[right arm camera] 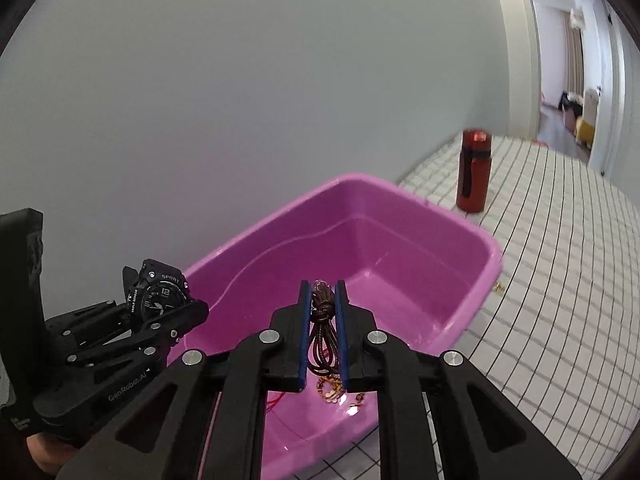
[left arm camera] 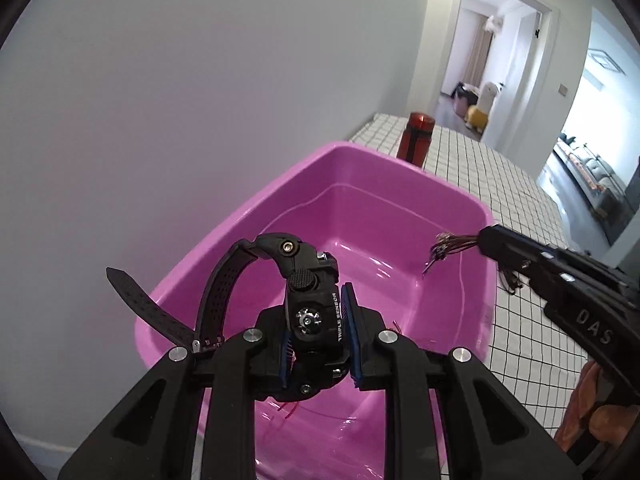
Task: Organize jewelry
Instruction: 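Lift the watch and cord necklace and carry them over the pink tub, then lower the watch and necklace into the tub and open both tools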
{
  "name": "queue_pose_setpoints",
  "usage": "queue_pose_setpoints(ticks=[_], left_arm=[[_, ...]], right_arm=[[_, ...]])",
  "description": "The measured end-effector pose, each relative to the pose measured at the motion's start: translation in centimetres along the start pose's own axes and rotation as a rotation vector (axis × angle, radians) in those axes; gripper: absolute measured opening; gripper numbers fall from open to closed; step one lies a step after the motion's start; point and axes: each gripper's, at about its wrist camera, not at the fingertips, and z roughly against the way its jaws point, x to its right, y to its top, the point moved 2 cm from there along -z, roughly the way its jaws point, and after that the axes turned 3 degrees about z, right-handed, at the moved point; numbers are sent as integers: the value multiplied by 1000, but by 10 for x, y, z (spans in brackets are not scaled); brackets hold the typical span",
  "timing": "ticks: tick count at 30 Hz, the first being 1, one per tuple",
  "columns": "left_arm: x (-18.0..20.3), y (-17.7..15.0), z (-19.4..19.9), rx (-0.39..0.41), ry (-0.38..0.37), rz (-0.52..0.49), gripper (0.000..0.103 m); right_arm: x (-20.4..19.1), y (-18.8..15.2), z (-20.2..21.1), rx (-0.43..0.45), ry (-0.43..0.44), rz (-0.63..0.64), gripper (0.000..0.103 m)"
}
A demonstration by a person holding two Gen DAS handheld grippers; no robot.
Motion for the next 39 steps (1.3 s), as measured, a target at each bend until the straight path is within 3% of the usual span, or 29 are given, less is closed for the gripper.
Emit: queue_pose_setpoints(ticks=[8,19,21,22,24,27,39], left_arm=[[-4,-1,-47,-113,-5,35,21],[-5,3,-78,-198,23,18,26],[-6,3,-80,-206,24,24,28],[-7,3,-81,-215,23,28,31],[-7,3,-77,-194,65,27,61],[-13,4,-65,-157,88,35,87],[-24,2,-35,-154,130,76,96]], right_arm=[[0,-3,-54,-132,-12,9,11],[6,-8,-83,-201,-44,41,12],[8,-8,-85,-212,-57,43,29],[10,-7,-85,-210,-69,43,42],[10,-7,-80,-198,-77,39,46],[14,-6,-73,-192,-97,33,46],[9,-10,-51,-246,-140,14,63]])
